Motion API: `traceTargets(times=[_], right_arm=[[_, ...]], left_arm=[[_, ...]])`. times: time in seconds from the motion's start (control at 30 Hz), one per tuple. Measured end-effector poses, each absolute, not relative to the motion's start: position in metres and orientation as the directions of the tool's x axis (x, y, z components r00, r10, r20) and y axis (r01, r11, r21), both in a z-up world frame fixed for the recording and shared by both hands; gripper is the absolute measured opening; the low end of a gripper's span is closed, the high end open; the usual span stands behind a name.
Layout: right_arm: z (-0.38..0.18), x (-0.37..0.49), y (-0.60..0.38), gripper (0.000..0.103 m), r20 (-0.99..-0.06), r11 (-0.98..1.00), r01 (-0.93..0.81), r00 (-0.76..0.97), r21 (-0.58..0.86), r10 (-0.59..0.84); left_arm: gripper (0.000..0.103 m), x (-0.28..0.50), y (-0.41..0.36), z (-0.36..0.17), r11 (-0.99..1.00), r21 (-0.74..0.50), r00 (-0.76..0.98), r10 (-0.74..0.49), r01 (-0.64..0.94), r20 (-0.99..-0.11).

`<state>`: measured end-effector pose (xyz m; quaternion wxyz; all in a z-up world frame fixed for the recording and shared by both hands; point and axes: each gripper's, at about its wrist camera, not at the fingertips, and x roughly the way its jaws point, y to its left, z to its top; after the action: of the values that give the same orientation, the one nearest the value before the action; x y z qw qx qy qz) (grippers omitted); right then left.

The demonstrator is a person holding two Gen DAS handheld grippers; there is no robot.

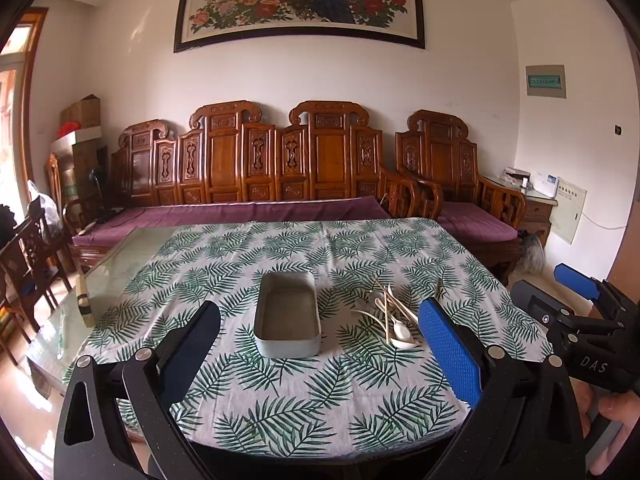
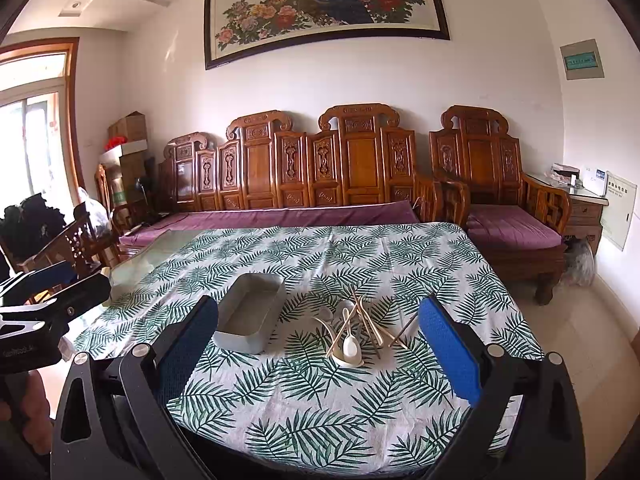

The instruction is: Organize utensils

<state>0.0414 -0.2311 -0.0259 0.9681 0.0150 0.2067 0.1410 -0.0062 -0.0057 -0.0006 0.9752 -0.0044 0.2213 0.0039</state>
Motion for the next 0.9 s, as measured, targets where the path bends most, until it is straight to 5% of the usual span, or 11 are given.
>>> traceTargets(times=[0.9], right_arm=[[-0.023, 0.048, -0.230, 0.100, -0.413, 0.963, -0.260, 0.870, 0.077, 0.268]], left_arm=[[0.096, 0.004, -0.008, -0.009, 1.000, -0.005, 0.886, -0.001, -0.001, -0.463]])
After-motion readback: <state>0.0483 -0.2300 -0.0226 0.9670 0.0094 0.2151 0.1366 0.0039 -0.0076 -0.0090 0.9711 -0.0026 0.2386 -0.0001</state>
